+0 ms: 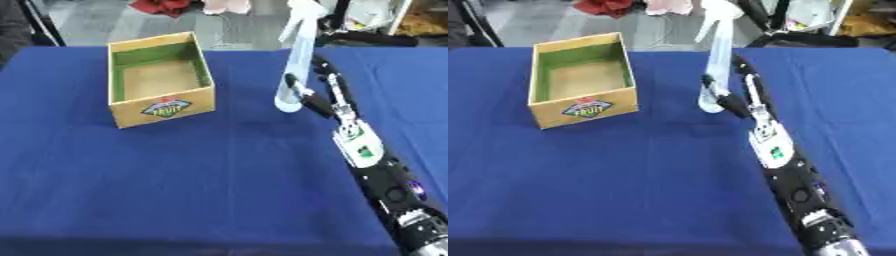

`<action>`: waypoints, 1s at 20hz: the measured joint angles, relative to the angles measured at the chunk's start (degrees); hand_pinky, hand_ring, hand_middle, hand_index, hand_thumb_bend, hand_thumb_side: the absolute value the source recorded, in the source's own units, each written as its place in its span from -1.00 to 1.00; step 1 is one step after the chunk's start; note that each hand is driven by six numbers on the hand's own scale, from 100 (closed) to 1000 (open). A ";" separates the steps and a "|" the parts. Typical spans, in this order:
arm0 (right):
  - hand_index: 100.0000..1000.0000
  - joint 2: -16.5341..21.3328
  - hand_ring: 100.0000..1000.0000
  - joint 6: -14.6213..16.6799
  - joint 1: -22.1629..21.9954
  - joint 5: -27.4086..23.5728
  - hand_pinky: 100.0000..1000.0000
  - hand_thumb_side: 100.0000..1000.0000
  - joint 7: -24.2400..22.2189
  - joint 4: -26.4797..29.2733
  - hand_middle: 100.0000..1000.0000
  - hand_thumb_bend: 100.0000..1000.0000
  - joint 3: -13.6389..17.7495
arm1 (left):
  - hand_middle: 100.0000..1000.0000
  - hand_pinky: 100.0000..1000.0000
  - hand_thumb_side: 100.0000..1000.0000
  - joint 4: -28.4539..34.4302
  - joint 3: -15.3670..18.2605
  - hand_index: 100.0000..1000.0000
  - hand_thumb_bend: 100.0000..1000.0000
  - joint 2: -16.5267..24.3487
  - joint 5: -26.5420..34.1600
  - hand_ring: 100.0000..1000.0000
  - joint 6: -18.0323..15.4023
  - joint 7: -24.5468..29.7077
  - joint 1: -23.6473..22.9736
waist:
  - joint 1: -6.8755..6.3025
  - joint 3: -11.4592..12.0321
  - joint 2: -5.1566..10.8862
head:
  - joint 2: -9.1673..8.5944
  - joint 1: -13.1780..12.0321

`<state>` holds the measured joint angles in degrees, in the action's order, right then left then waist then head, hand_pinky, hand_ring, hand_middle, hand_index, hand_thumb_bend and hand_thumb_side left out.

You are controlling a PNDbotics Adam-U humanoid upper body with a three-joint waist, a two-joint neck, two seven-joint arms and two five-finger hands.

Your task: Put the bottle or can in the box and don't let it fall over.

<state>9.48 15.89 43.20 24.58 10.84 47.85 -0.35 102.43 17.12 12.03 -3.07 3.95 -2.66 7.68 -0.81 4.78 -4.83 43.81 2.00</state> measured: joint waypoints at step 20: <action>0.81 -0.18 0.79 -3.77 6.53 1.65 0.81 -0.05 8.59 -10.54 0.73 -0.61 5.91 | 0.70 0.62 0.66 0.01 -1.06 0.86 0.19 -0.45 0.40 0.51 -0.40 1.12 0.93 | -0.52 3.68 -1.01 | 0.00 3.42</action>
<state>9.30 12.12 49.73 26.22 19.44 37.31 5.56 102.45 16.06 11.59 -2.67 3.55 -1.54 8.61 -1.34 8.46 -5.84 43.81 5.41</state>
